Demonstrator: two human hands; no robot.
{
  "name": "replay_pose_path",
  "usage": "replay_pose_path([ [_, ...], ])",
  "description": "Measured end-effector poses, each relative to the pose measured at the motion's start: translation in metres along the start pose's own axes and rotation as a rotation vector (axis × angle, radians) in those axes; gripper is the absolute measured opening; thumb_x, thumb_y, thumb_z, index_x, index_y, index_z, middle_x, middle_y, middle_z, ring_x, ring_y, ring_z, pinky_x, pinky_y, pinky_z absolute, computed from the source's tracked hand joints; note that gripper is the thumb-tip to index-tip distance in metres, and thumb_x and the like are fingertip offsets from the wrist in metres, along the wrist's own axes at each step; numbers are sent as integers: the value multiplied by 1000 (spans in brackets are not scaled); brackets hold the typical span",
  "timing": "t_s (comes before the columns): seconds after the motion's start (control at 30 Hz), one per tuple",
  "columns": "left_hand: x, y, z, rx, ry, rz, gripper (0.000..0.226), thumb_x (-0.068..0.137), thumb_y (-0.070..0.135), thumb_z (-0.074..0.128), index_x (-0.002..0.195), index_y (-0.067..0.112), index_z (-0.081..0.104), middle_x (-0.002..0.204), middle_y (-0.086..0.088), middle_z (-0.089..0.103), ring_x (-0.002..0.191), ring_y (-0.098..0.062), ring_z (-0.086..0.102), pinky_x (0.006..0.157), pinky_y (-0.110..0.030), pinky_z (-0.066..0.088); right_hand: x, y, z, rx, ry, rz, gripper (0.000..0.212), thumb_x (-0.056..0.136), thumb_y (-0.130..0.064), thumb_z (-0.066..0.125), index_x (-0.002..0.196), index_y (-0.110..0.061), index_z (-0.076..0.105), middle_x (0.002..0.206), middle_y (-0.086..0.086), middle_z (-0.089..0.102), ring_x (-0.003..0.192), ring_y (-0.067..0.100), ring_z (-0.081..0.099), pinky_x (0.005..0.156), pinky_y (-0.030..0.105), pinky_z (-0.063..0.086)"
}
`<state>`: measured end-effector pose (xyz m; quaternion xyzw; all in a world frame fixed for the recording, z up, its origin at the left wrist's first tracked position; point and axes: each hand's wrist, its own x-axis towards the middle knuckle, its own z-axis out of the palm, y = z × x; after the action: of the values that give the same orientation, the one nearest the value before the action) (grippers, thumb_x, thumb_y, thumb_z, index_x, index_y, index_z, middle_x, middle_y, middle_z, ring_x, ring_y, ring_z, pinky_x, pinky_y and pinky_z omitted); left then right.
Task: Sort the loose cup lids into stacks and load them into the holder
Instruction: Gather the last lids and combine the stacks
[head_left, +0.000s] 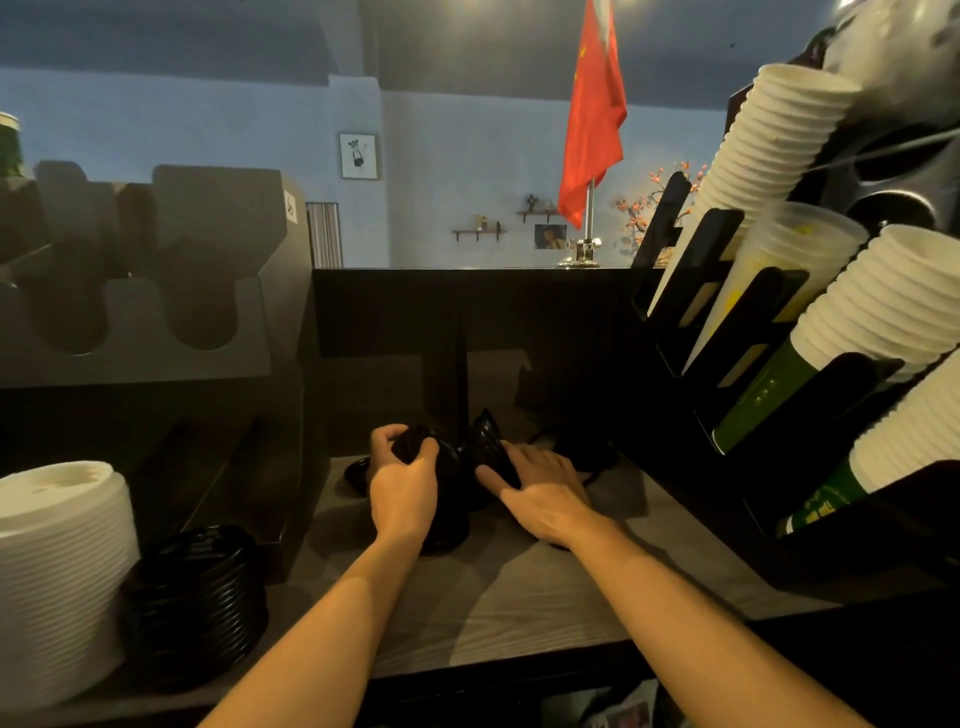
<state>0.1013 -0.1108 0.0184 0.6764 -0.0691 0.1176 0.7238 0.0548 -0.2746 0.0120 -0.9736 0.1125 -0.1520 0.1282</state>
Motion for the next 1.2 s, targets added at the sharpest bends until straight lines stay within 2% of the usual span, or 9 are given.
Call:
replay_pose_path([
  [0.33,13,4,10,-216,81,-111,40,96,14,68,132,19,53,129,-5,61,120,-24,59,94,-33,48,-1,-6,-3,186,93,-64,55,103,-58,31,151,-31,37,151,-5,42,138,20,37,112,35,24],
  [0.57,12,5,9,-289,58,-51,33,95,15,68,123,26,55,123,2,61,113,-17,60,84,-23,48,1,-1,1,249,137,-96,50,98,-51,52,143,-29,49,141,-10,46,129,13,42,108,32,37],
  [0.7,11,7,9,-349,69,-65,30,96,15,67,123,26,56,122,2,60,111,-15,59,75,-18,44,4,2,5,379,177,-138,42,98,-50,53,137,-34,55,139,-16,40,127,6,42,106,30,39],
  [0.8,11,5,11,-347,26,-90,30,96,16,67,122,27,56,119,4,60,113,-16,58,78,-21,44,12,9,6,350,331,-154,37,100,-43,51,134,-30,58,139,-10,41,128,10,41,105,32,40],
  [0.9,12,4,13,-318,-24,-79,31,97,16,67,122,28,54,111,10,58,113,-14,56,78,-19,42,25,29,3,142,491,18,43,99,-39,51,140,-25,49,146,-2,38,131,21,40,106,36,38],
  [1.0,14,3,16,-306,-34,-56,32,97,15,67,123,27,54,112,11,58,110,-12,56,74,-16,42,37,51,4,-24,355,255,68,96,-49,50,155,-26,26,161,12,16,146,31,19,117,41,20],
  [1.07,16,3,19,-278,-43,-48,32,97,16,67,124,27,54,118,8,57,111,-12,55,74,-16,42,44,56,10,-33,212,329,73,97,-56,43,158,-27,16,165,16,4,151,36,7,121,45,10],
  [1.13,19,2,25,-201,-84,-40,34,97,20,67,126,28,53,123,7,56,111,-13,53,80,-21,45,48,57,14,-56,104,345,66,99,-58,35,157,-27,22,165,18,4,151,36,5,121,47,6],
  [1.2,22,-2,32,-113,-167,-38,35,96,25,68,127,31,51,128,6,56,115,-16,55,93,-31,49,48,57,15,-83,87,335,57,101,-54,32,150,-25,38,163,17,17,150,36,12,120,47,11],
])
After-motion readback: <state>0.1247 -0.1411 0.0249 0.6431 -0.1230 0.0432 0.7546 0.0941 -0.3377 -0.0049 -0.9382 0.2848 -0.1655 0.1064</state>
